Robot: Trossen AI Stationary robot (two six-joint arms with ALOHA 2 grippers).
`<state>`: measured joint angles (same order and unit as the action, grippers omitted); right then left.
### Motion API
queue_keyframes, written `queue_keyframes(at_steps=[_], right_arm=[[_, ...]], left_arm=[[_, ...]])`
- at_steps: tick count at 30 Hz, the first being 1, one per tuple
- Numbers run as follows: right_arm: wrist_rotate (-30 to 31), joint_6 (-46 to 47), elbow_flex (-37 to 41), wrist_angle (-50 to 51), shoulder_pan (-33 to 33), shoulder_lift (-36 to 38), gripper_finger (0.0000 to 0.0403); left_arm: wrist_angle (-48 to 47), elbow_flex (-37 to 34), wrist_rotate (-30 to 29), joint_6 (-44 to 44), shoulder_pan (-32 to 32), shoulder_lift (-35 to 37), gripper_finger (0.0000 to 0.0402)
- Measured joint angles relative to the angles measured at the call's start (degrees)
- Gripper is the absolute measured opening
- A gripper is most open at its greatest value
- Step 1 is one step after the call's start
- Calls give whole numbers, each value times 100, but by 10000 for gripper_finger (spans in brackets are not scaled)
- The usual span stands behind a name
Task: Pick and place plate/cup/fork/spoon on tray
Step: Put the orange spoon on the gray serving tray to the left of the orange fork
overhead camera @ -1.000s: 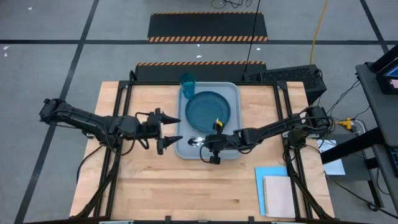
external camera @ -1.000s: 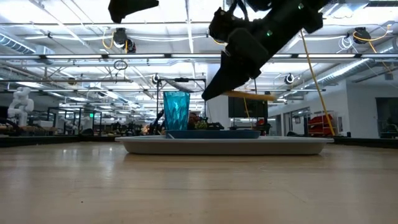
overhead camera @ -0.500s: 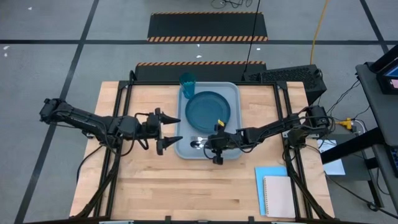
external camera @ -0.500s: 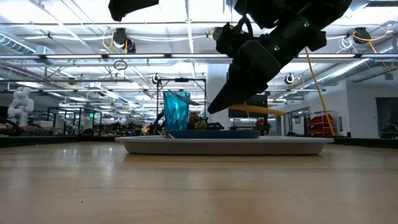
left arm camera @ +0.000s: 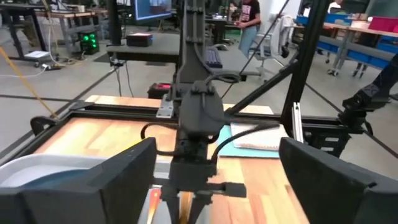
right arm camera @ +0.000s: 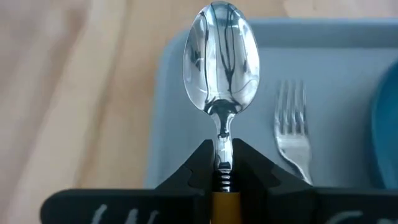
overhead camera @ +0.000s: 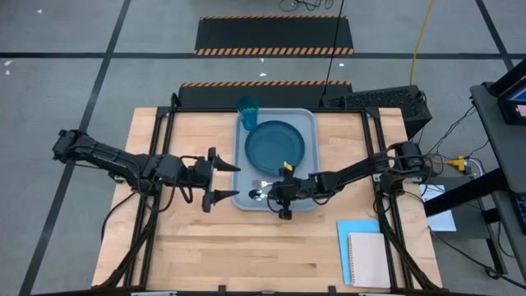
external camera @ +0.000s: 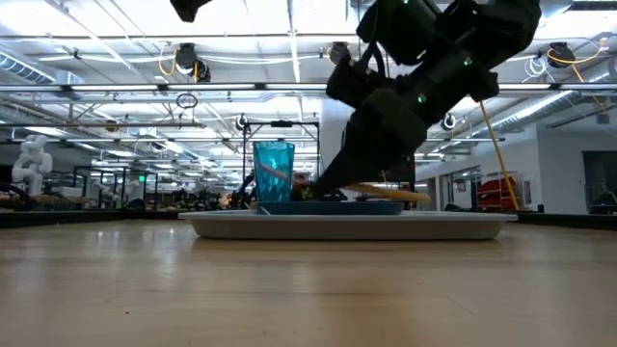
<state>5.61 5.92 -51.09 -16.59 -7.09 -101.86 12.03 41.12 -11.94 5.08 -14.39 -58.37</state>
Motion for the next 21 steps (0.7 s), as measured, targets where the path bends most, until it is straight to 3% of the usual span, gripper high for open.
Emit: queue_keyframes(at_steps=[4, 11, 21], right_arm=[[124, -26, 4, 43, 81, -35, 33], [-282, 48, -4, 115, 181, -116, 33], [-298, -104, -7, 71, 188, -309, 33]], left_arm=[[-58, 0, 0, -25, -44, 0, 281], [-50, 0, -5, -94, -28, 0, 176], [-39, 0, 48, -79, -42, -1, 126]])
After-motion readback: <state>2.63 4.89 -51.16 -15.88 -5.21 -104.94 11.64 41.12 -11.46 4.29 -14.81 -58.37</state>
